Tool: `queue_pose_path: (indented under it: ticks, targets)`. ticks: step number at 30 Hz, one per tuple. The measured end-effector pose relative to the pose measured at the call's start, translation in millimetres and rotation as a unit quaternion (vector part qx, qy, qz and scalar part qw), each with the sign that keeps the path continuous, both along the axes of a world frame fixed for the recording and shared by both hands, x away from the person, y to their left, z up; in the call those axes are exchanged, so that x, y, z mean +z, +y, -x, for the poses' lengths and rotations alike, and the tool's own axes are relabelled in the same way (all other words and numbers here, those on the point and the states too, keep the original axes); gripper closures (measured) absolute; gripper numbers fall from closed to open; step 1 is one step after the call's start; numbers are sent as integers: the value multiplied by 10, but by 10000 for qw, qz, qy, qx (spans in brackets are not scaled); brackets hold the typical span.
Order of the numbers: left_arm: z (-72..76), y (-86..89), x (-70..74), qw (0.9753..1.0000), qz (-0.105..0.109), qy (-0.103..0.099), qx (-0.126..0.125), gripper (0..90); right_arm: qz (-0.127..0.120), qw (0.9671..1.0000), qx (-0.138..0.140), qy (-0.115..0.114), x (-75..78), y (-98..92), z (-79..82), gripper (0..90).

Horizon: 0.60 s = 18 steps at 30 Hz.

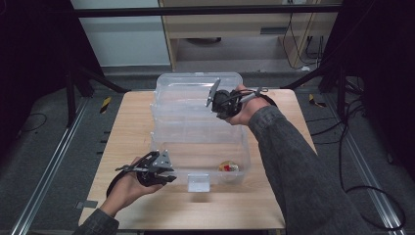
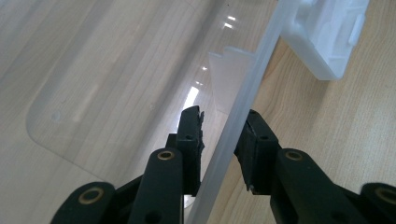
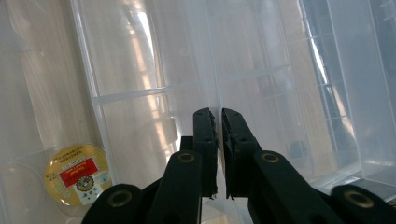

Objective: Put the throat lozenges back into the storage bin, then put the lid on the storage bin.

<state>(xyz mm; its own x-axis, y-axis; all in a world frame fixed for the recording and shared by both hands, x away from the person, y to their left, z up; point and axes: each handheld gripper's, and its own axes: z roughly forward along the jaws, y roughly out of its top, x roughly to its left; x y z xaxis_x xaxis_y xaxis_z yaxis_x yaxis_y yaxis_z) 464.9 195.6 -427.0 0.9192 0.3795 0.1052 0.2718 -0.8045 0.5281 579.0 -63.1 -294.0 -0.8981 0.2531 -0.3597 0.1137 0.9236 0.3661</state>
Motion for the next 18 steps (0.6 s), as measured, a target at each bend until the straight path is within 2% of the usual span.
queue_pose_path:
  ticks: [1, 3, 5, 6, 18]
  targets:
    - [-1, -1, 0, 10000, 1, 0, 7, 710, 24, 10000, -10, 5, 4, 0, 9, 854]
    - [57, -16, -21, 9990, 186, 221, 341, 710, -26, 10000, 2, -4, 0, -5, 29, 853]
    - [50, -13, -18, 9993, 154, 185, 303, 709, -33, 10000, -7, -31, 1, -6, 42, 854]
    - [4, -1, -1, 10000, 9, 2, 19, 709, -75, 10000, 25, -31, 2, -12, 62, 853]
    - [17, 1, -7, 10000, 24, -49, 60, 706, -100, 9999, 57, -75, 8, -23, 155, 853]
